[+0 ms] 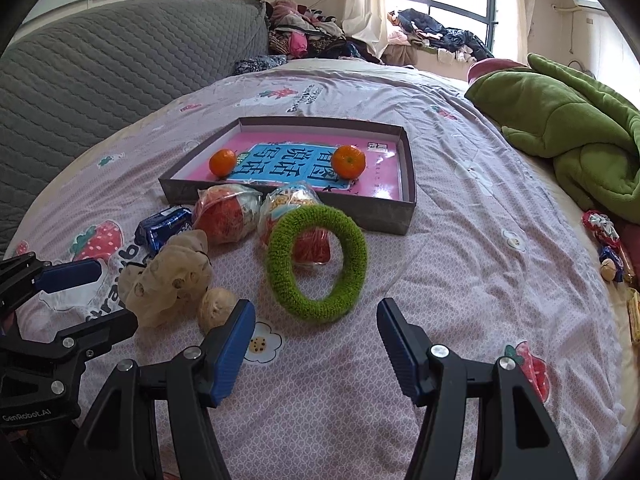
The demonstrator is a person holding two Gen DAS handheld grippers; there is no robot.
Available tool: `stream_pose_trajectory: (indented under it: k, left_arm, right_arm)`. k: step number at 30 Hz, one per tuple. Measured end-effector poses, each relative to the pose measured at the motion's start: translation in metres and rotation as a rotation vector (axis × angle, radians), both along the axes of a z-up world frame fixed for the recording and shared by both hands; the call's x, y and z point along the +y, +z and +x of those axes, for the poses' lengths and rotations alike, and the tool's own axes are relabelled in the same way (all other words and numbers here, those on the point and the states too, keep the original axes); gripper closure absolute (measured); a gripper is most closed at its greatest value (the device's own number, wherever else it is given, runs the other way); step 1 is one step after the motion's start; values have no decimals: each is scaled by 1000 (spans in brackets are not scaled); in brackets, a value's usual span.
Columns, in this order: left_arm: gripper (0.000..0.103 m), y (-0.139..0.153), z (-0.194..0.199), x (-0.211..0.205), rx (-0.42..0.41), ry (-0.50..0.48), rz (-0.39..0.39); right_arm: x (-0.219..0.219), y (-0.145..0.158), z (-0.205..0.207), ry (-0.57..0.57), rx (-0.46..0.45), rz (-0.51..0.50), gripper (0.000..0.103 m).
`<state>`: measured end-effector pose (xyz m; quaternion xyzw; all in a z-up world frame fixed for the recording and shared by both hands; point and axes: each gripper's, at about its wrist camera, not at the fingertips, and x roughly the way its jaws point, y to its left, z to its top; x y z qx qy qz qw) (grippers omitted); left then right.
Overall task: Organize objects
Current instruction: 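Grasp the green fuzzy ring with the right gripper while the left grasps the beige mesh sponge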
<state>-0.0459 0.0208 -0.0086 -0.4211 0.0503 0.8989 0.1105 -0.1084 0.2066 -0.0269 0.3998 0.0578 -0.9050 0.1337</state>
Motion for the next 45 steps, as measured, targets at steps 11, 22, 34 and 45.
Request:
stream_pose_trajectory:
  k: [11,22,34,45]
  left_arm:
    - [39,-15,-13,5,-11,-1,-23]
    - [39,-29,-34,6,-29,19,-20]
    - [63,-31,-38,7,-28,32,-7]
    - [82,-31,-36,1,-36,45,21]
  right_arm:
    - [-10,-14,-10,-1,14,74,40]
    - [-19,-26,-20,18,15,114,44]
    - [-17,-29,-25,17,12,105,62]
    - [-11,-29,-26,14,-5,71,68]
